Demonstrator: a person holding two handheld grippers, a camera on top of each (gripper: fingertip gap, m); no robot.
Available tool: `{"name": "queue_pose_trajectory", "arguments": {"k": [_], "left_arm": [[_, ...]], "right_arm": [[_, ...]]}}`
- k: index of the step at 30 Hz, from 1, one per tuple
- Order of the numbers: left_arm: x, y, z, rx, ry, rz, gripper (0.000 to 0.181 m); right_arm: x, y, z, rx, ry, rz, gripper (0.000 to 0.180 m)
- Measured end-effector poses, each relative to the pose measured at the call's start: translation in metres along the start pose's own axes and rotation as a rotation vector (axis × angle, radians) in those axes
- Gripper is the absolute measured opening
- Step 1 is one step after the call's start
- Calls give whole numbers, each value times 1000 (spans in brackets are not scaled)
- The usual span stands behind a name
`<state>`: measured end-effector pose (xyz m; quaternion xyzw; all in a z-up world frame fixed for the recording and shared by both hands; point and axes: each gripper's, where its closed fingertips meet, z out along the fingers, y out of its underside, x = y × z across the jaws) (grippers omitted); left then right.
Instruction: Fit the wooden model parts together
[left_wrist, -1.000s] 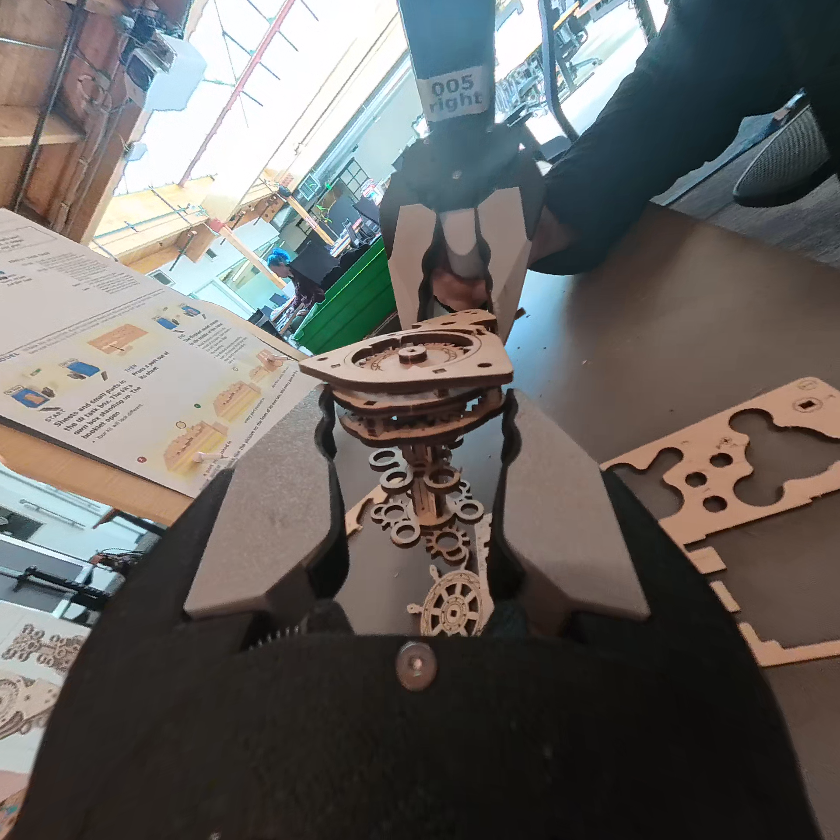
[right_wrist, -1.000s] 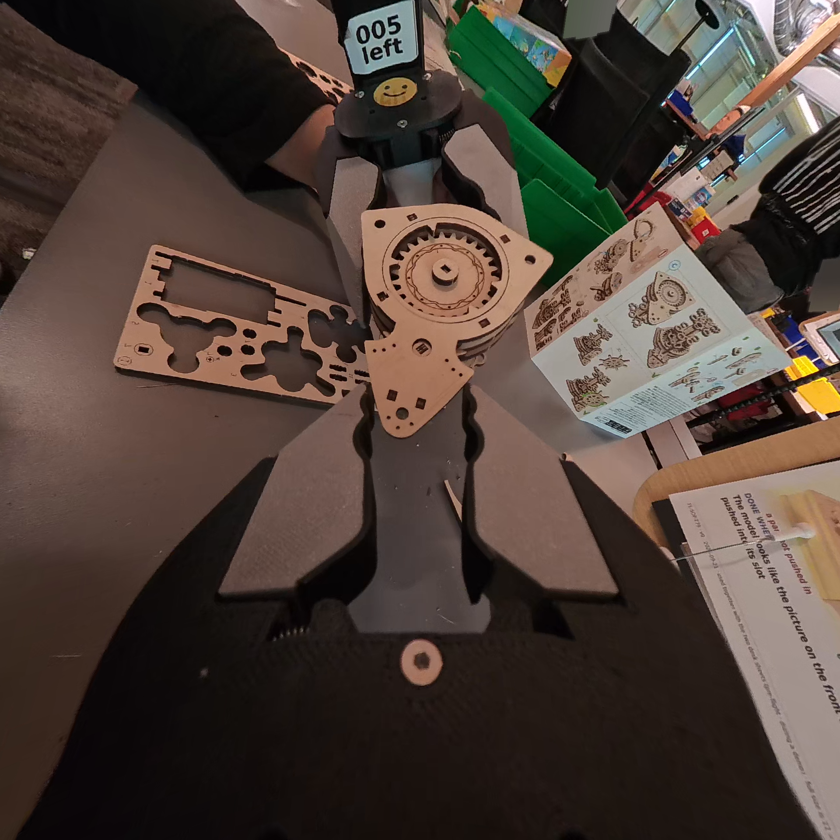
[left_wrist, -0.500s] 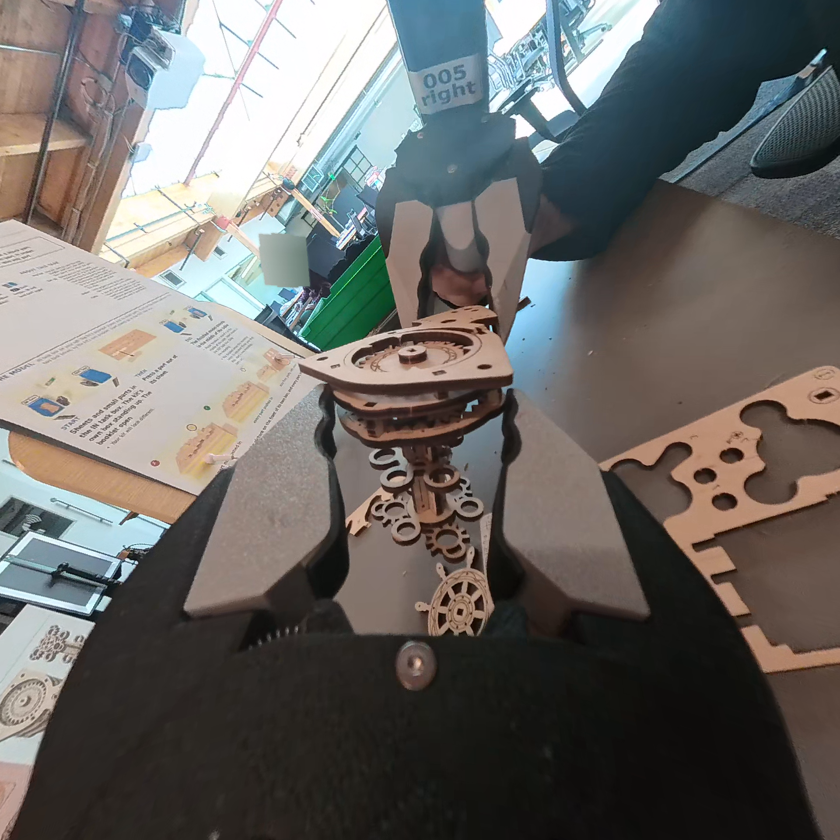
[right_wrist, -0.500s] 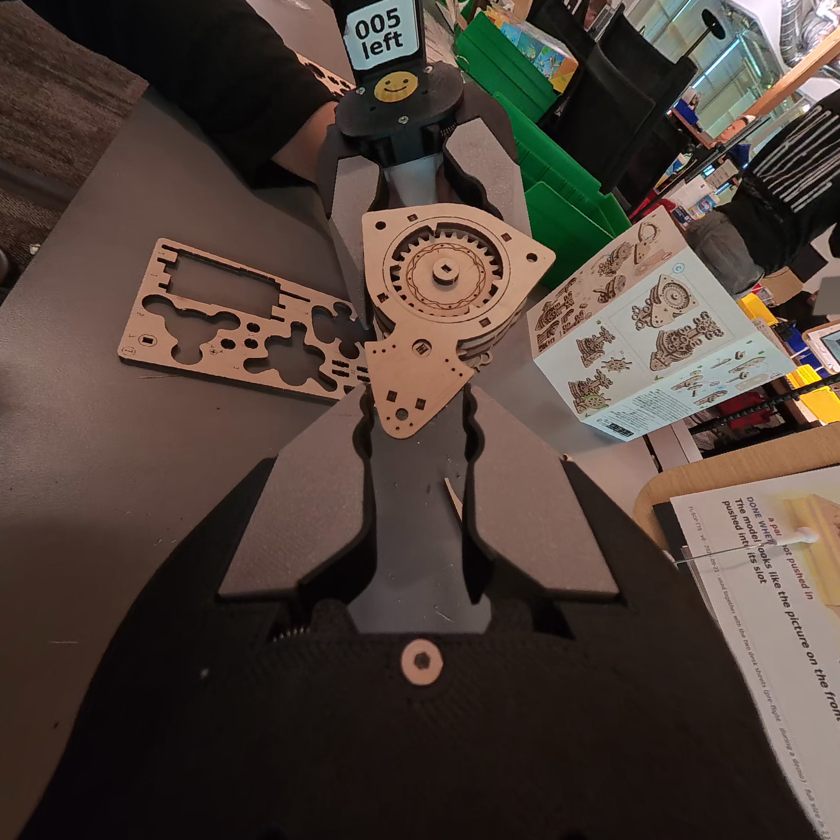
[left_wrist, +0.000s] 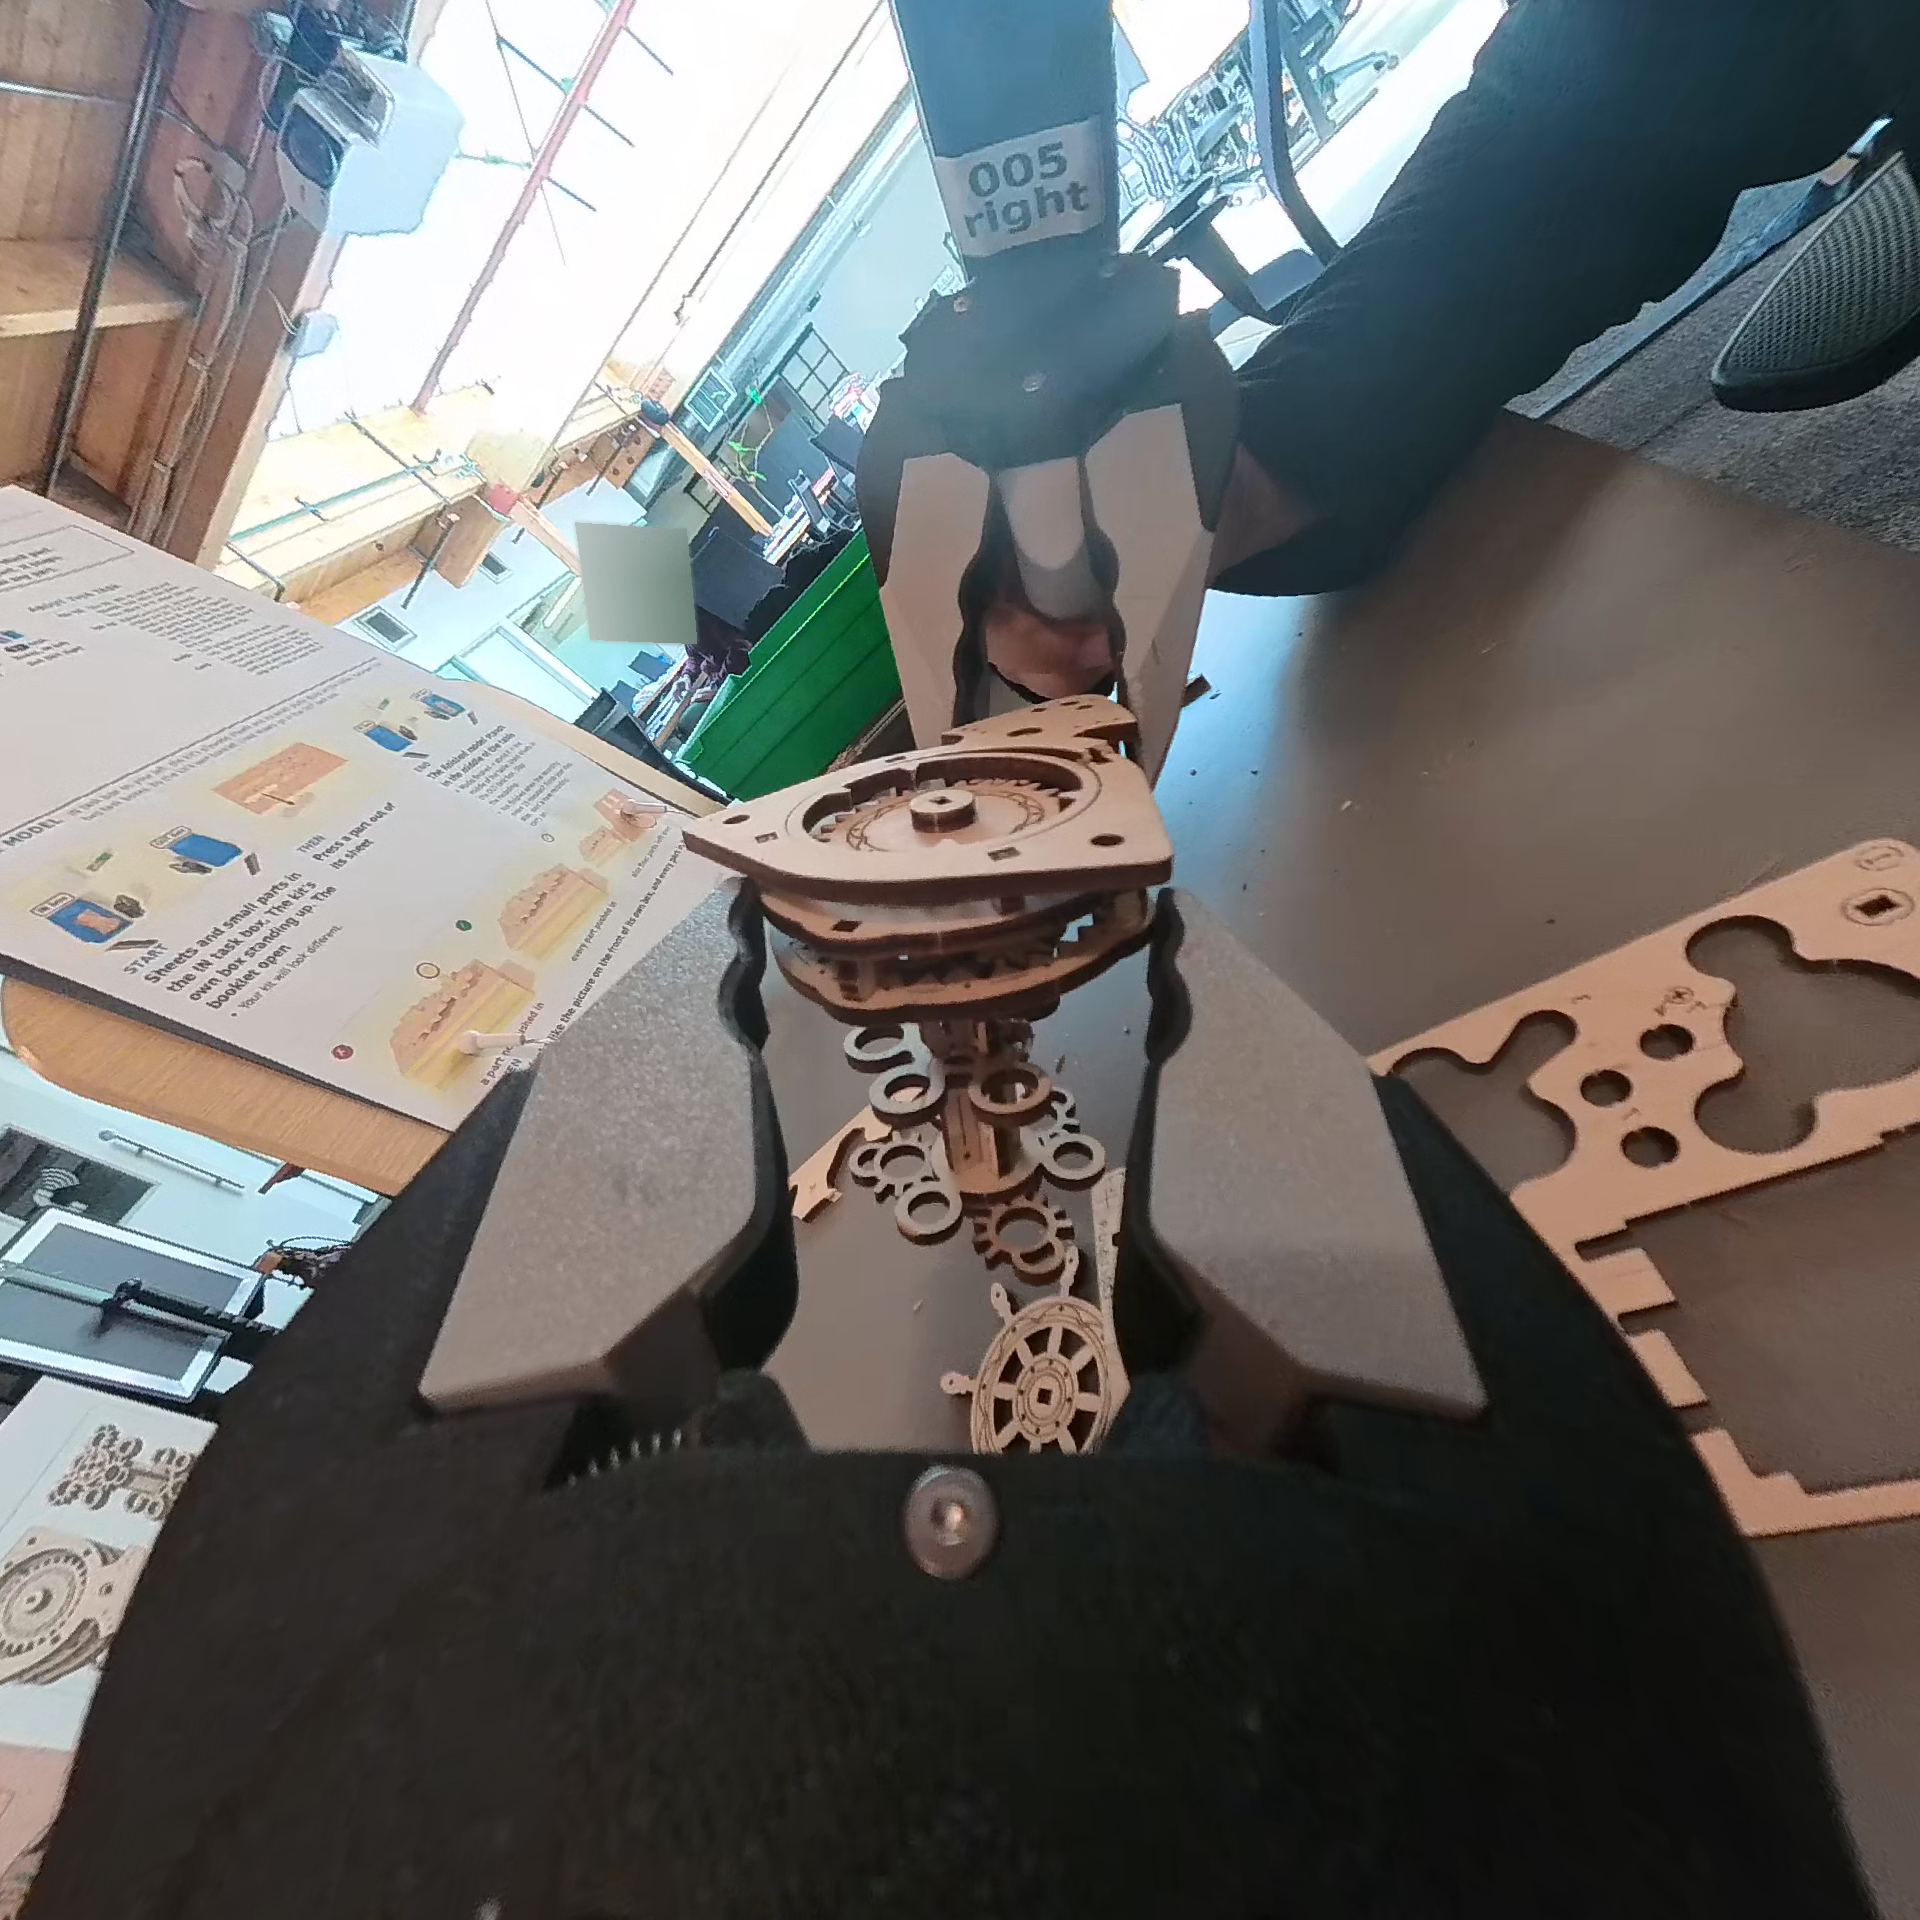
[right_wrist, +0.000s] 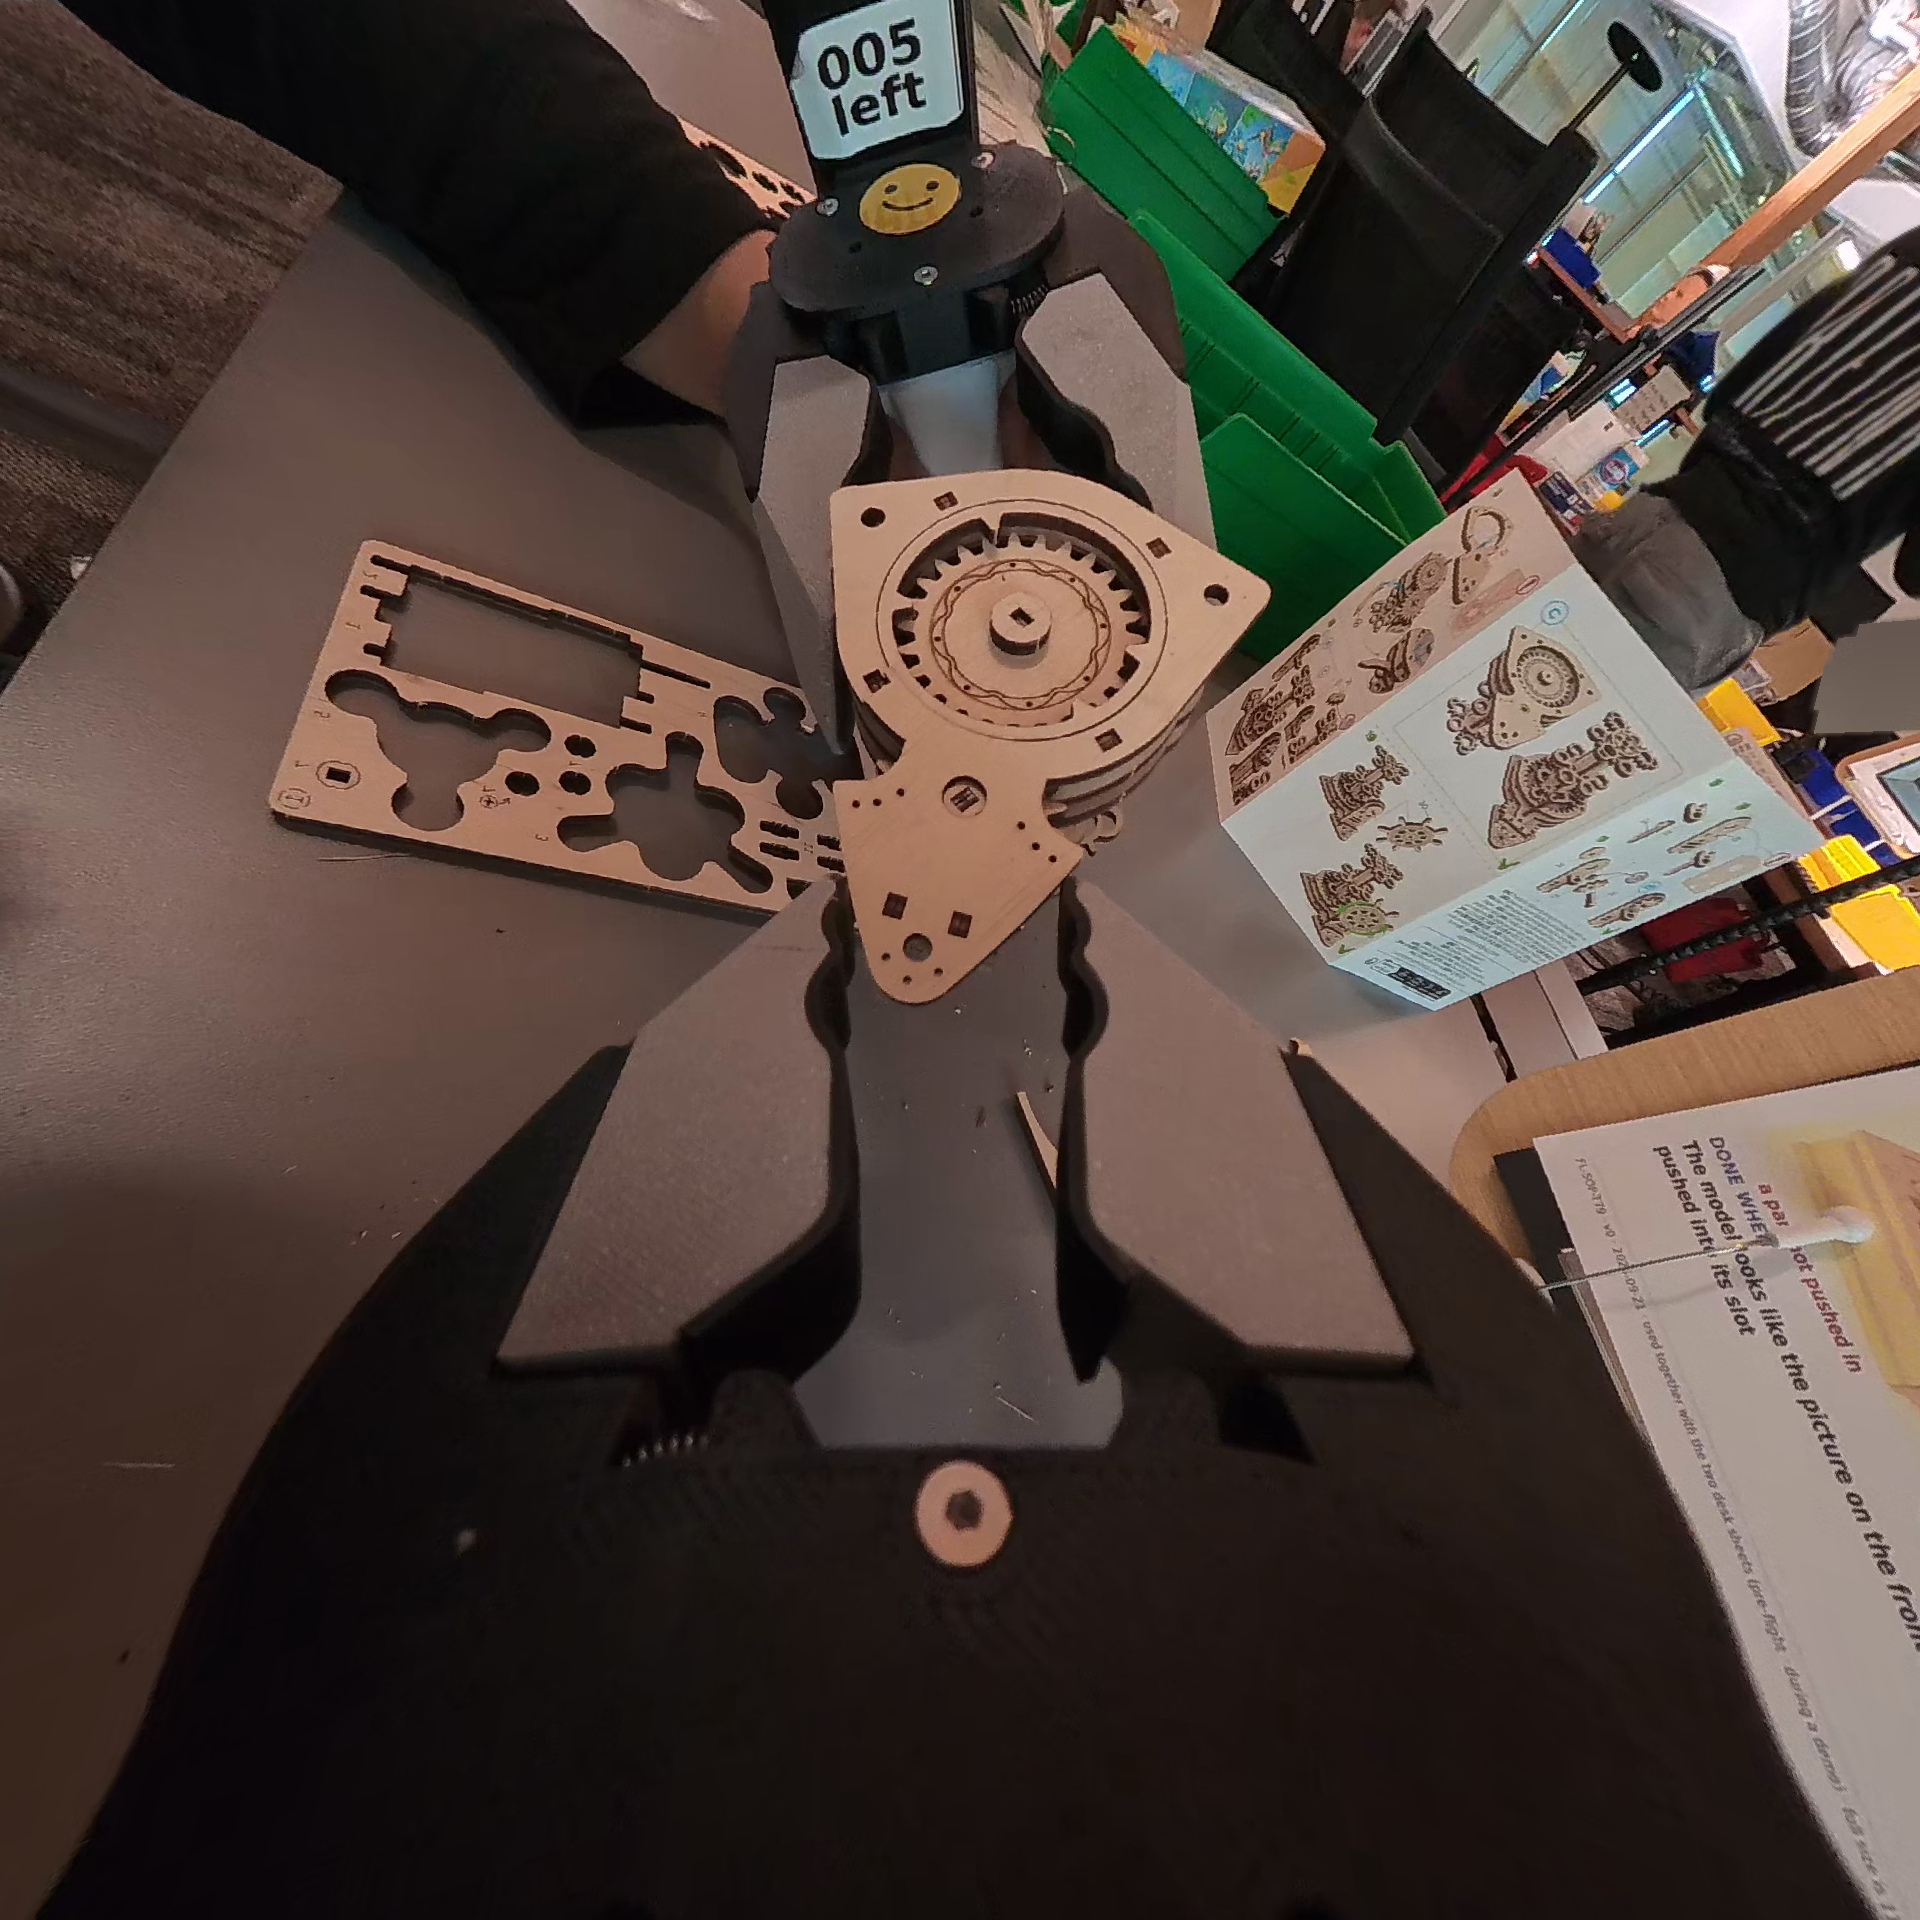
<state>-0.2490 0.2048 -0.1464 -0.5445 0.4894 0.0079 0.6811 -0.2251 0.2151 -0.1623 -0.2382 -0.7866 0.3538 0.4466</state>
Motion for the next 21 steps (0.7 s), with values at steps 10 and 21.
{"name": "queue_pose_trajectory", "arguments": {"k": [10,21], "left_arm": [[0,1,0,-3,-2,1,72],[0,1,1,-3,-5,1,72]], "right_arm": [[0,0,0,1,2,-3,36],[0,-1,-1,7,2,-2,36]]}}
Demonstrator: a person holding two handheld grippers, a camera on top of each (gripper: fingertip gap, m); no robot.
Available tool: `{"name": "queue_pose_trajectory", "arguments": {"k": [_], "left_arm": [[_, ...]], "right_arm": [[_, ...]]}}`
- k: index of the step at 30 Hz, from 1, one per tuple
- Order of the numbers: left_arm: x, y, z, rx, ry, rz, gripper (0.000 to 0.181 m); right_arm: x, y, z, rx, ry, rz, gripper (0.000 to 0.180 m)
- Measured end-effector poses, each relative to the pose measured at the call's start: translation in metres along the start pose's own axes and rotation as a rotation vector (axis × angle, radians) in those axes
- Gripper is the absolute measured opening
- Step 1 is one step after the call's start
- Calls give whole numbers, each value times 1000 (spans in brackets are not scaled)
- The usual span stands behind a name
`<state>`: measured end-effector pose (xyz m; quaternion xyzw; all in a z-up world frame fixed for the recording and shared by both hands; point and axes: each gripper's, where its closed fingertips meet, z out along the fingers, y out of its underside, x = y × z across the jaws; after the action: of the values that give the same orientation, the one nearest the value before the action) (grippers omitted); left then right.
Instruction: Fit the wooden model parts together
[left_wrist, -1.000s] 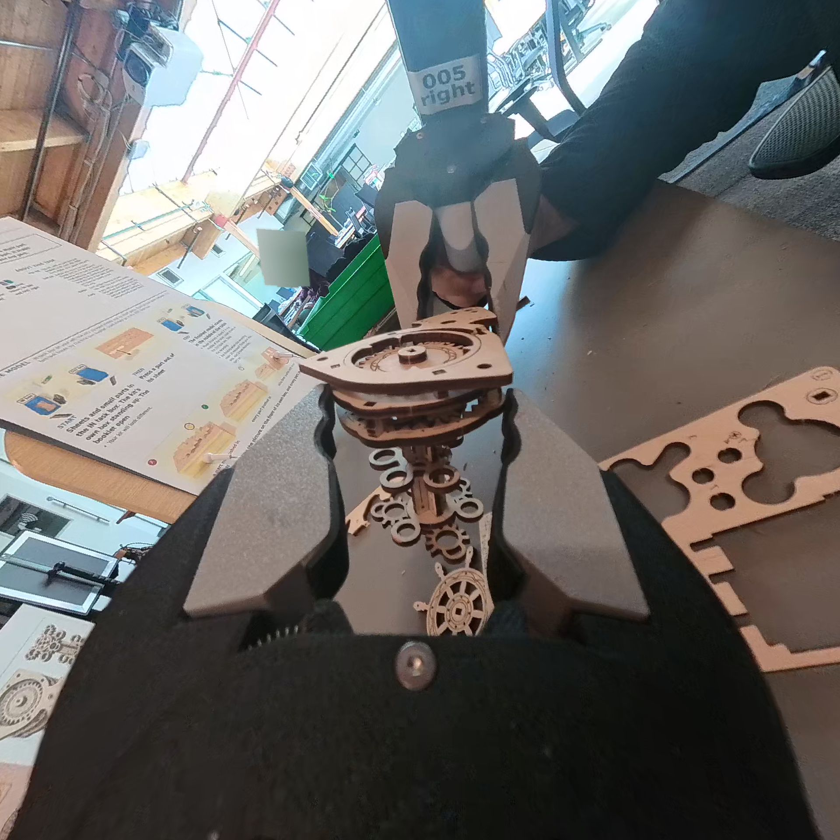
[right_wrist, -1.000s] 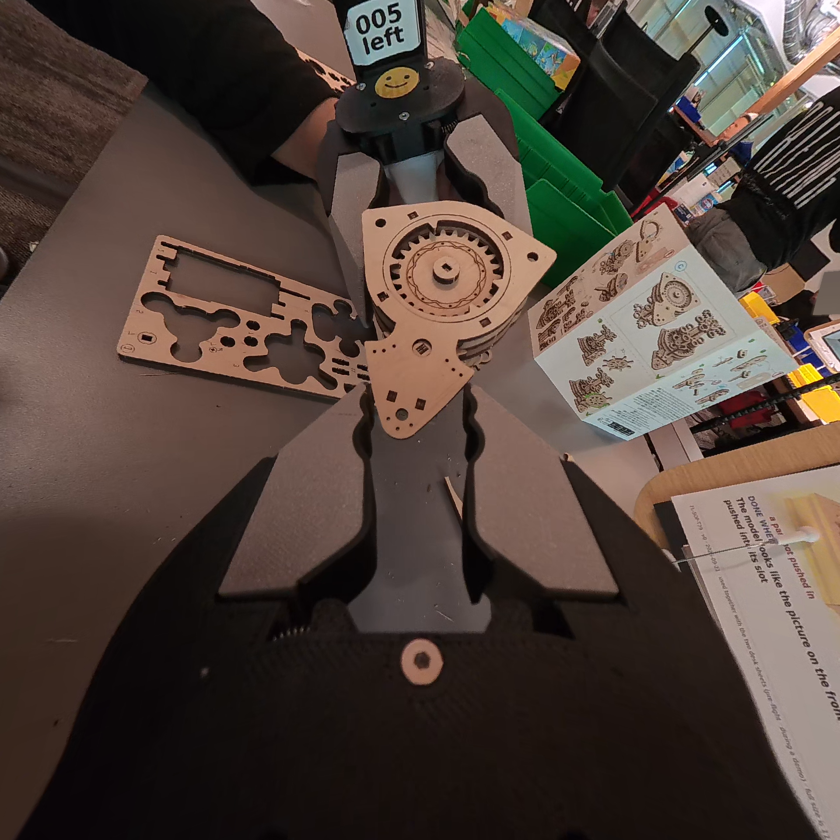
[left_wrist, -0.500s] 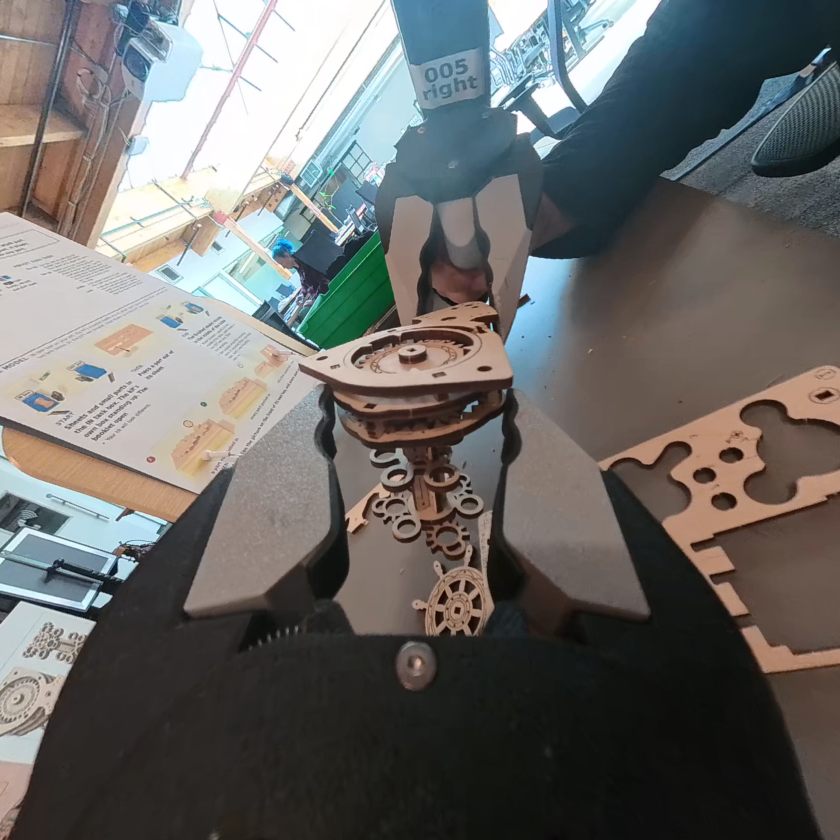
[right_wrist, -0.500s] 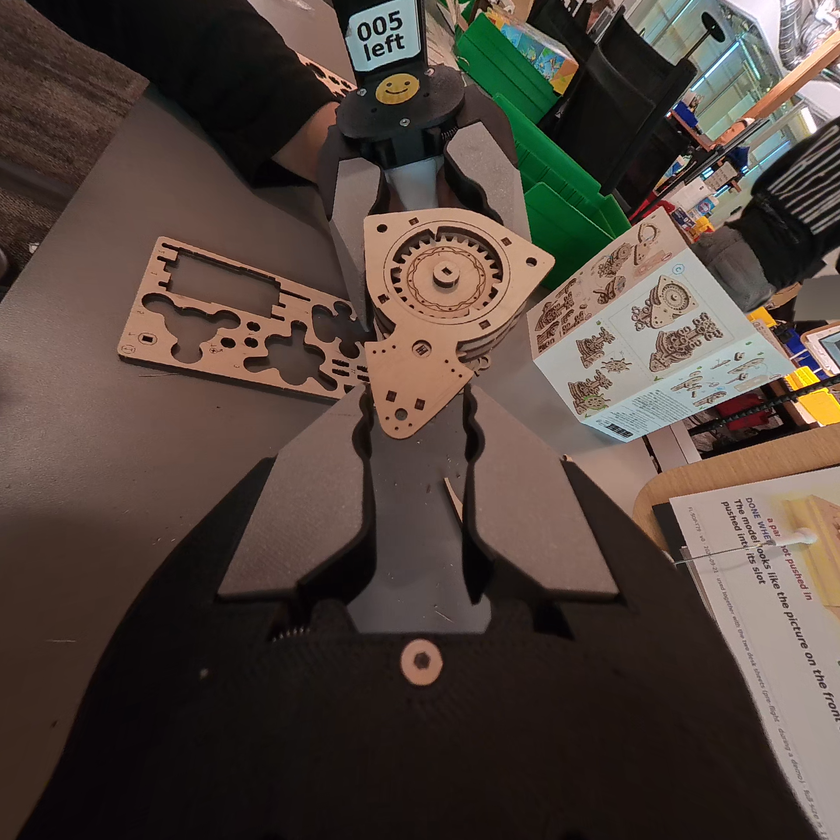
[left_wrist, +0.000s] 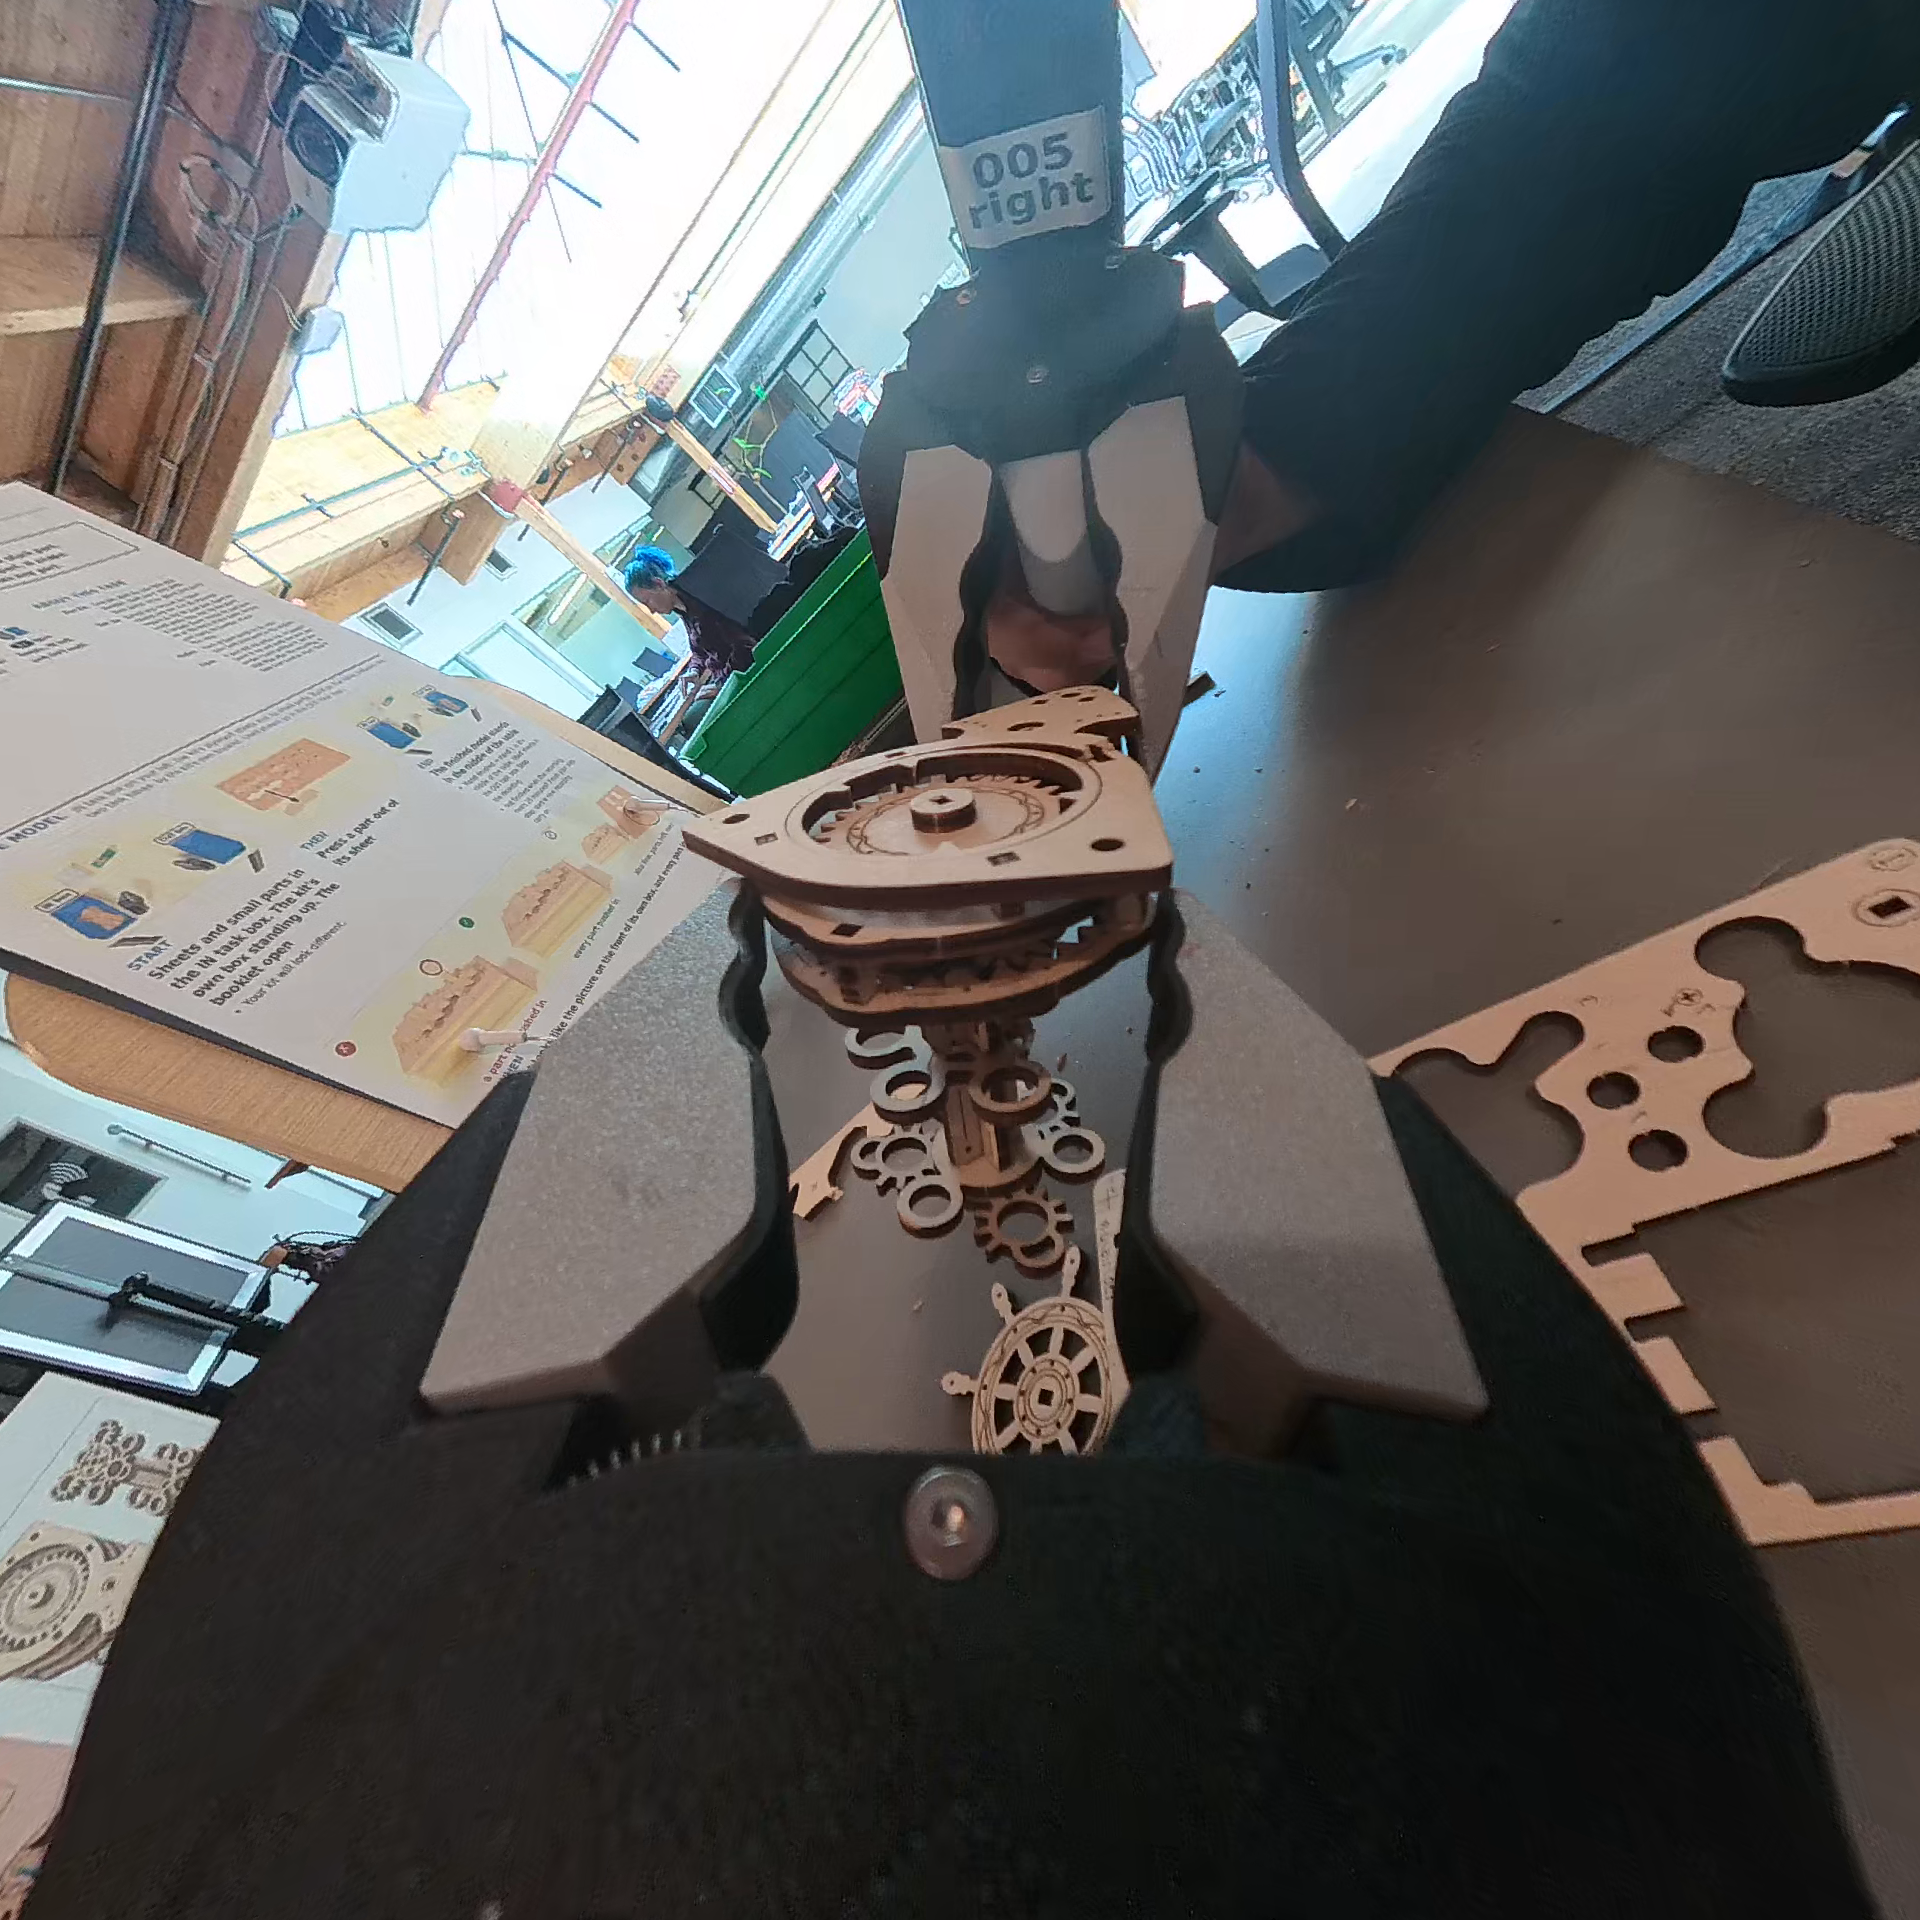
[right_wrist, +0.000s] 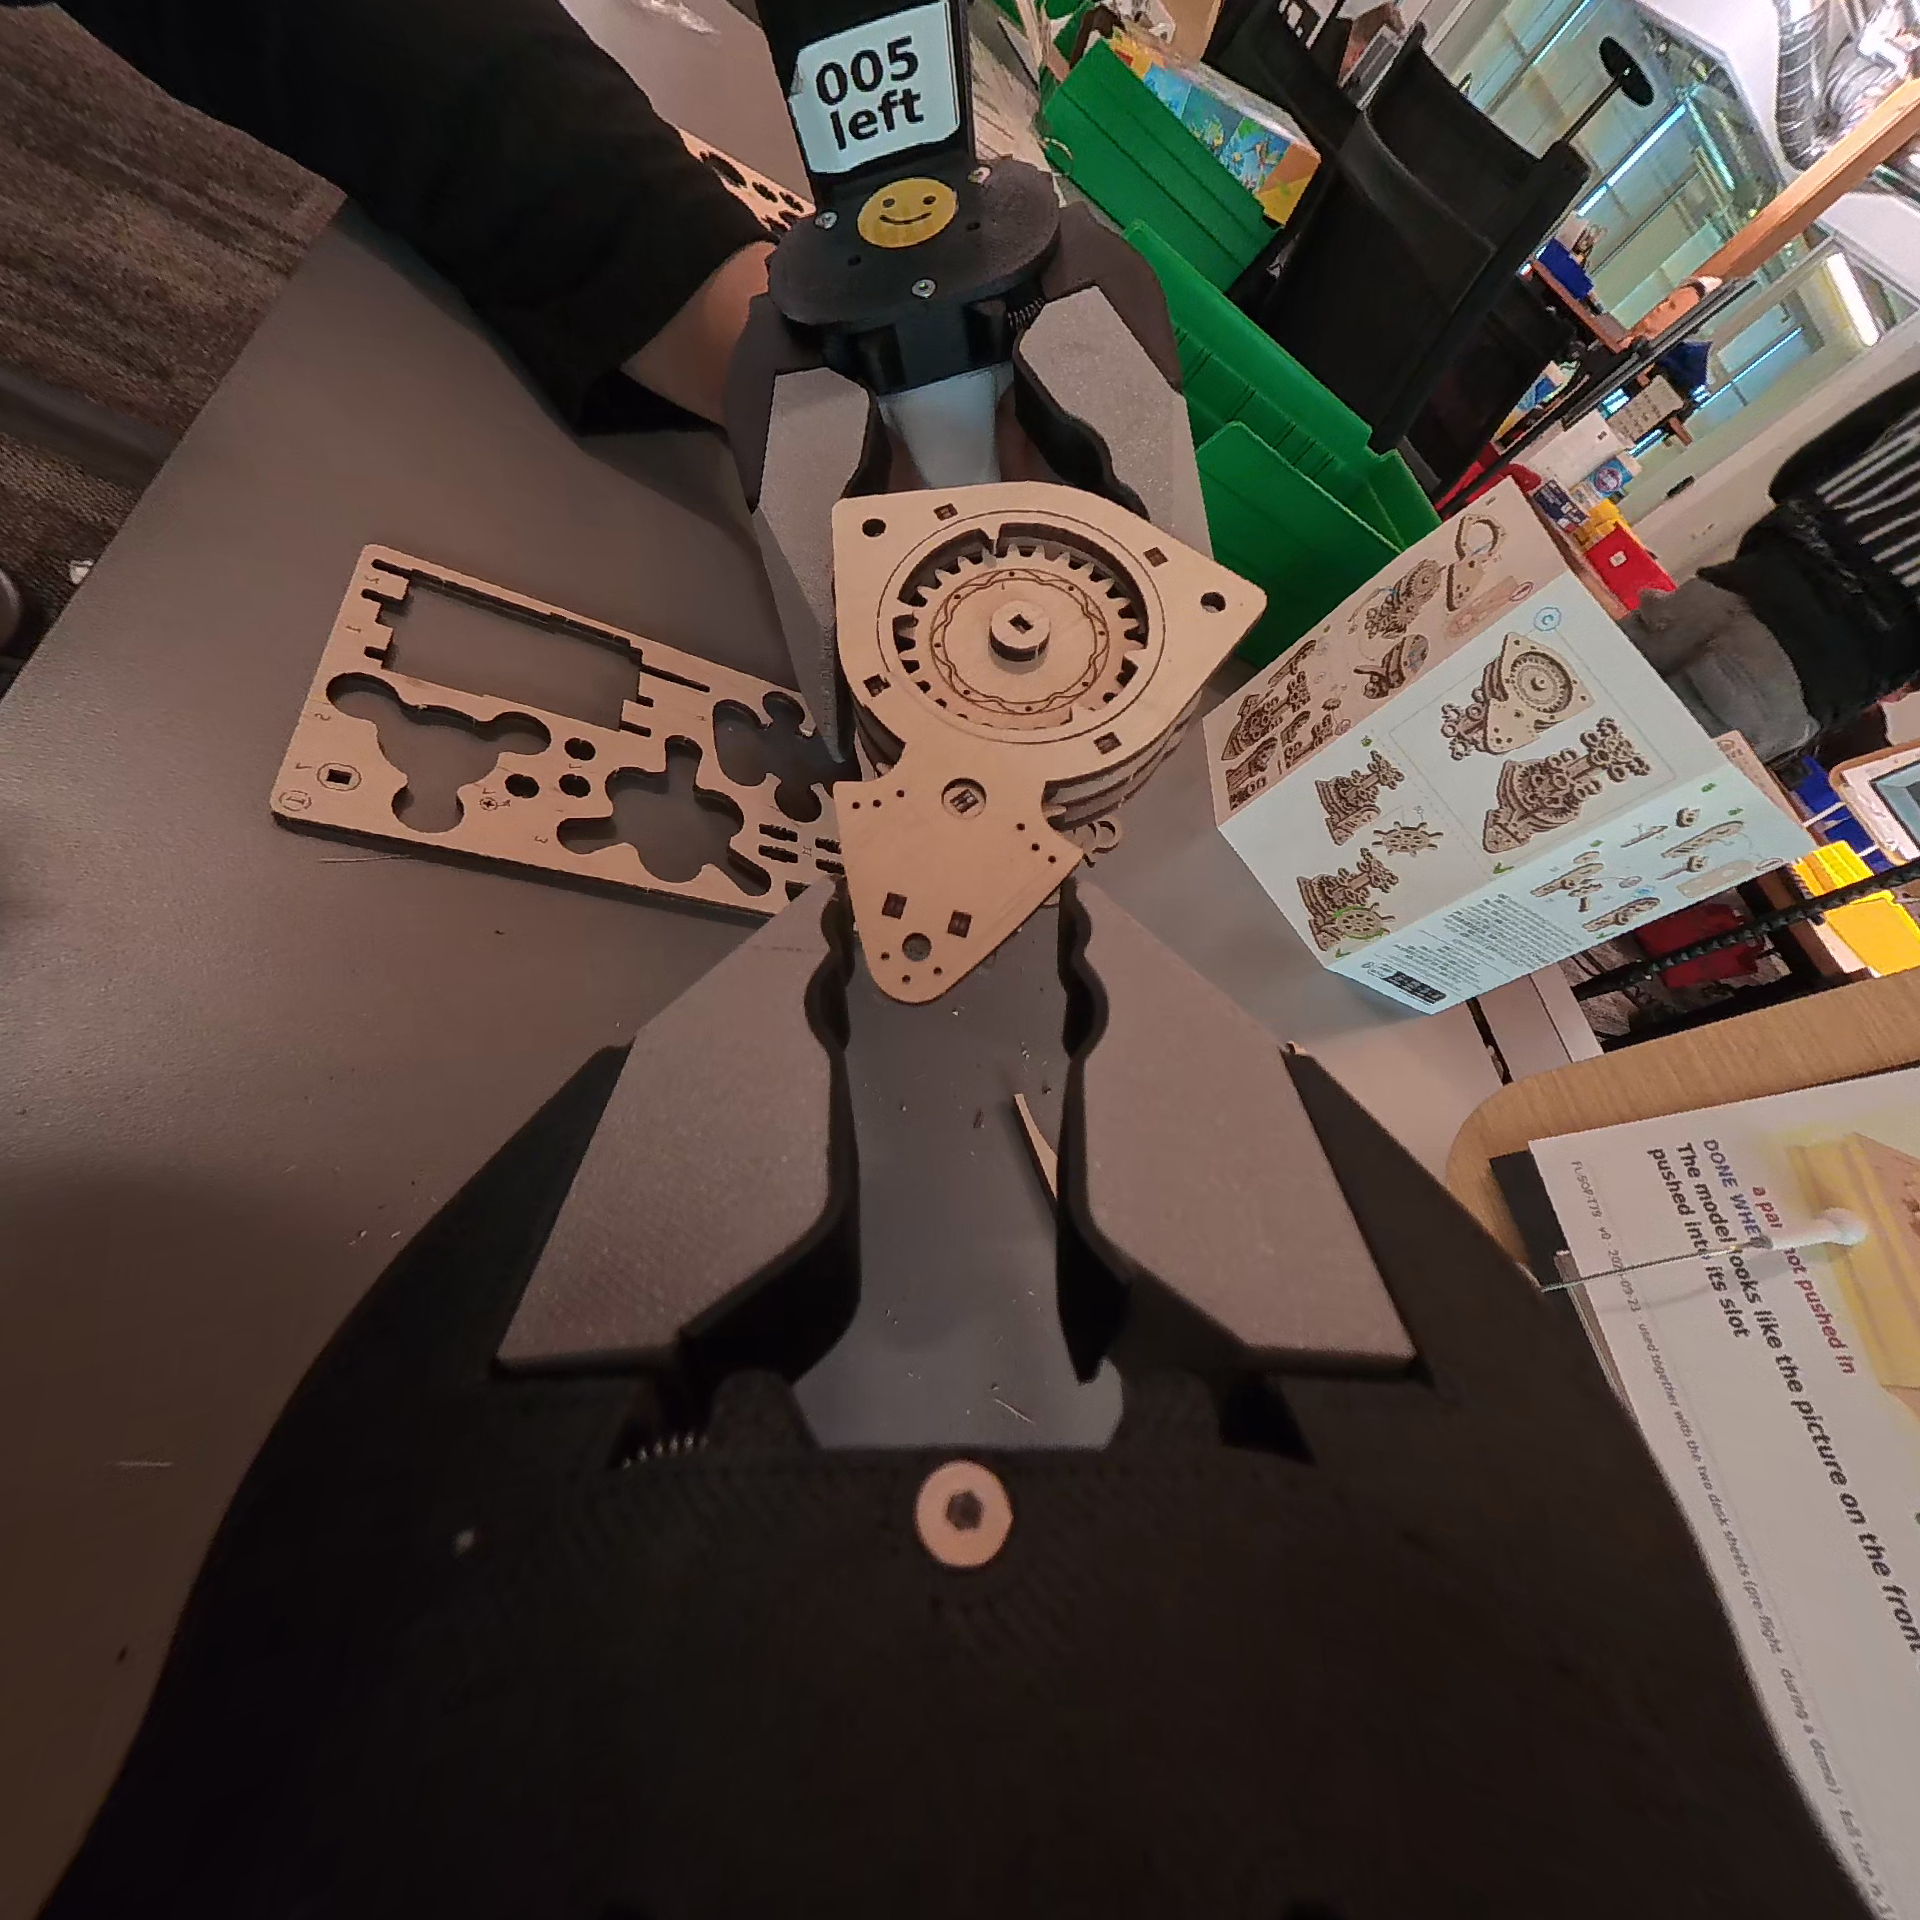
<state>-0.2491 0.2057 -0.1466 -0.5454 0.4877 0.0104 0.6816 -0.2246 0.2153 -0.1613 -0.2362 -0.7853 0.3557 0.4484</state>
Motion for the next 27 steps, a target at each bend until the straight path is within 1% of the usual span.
{"name": "queue_pose_trajectory", "arguments": {"k": [27], "left_arm": [[-1,-1,1,-11,-22,35,72]], "right_arm": [[1,-2,-1,10,14,-18,36]]}}
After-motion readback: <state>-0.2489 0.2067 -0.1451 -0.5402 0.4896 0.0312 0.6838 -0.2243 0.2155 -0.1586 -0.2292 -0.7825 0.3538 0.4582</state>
